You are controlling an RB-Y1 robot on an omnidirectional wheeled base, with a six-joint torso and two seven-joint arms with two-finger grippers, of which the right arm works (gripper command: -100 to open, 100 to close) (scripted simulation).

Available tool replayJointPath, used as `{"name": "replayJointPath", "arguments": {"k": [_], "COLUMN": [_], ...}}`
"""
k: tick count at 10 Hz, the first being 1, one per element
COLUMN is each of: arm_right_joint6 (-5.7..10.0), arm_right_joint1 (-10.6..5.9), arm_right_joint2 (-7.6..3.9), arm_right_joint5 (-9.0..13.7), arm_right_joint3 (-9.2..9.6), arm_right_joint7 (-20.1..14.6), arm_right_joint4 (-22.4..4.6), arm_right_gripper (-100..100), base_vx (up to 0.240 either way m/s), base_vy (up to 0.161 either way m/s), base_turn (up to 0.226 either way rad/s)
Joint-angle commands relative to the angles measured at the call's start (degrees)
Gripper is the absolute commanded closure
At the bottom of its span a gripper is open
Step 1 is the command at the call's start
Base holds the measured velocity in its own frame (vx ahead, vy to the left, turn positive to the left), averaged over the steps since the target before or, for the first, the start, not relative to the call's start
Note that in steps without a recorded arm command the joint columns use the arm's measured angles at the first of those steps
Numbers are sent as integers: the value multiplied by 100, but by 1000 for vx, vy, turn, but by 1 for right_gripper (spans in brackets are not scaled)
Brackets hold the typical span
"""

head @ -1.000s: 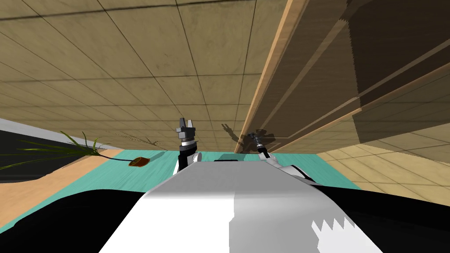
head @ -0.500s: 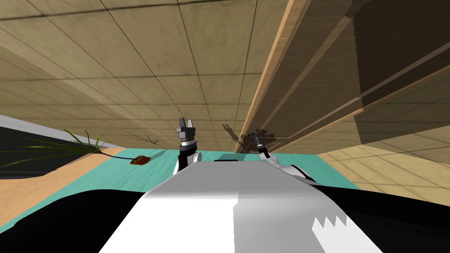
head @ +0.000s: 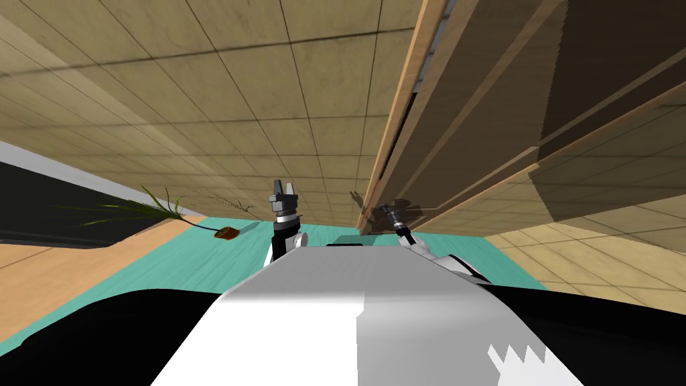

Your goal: Pull the door open

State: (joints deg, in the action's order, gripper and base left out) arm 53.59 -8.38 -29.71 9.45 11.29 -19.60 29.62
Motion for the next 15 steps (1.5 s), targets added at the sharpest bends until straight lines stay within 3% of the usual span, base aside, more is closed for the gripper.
{"name": "replayJointPath", "arguments": {"k": [1,3,4,11,14,15], "arm_right_joint6": [122,269,219,902,1036,961], "arm_right_joint1": [107,196,158,529,600,617], "arm_right_joint2": [-98,-200,-165,-508,-578,-554], "arm_right_joint5": [-52,-108,-90,-43,-33,-38], "arm_right_joint3": [105,223,188,504,564,564], "arm_right_joint7": [-112,-246,-207,-490,-543,-532], "arm_right_joint4": [105,138,97,33,23,71], "arm_right_gripper": [100,100,100,100,100,100], "base_vx": [-177,-198,-86,-190,-151,-48], "base_vy": [-110,-70,-30,-95,-74,-21], "base_turn": [94,90,11,164,82,7]}}
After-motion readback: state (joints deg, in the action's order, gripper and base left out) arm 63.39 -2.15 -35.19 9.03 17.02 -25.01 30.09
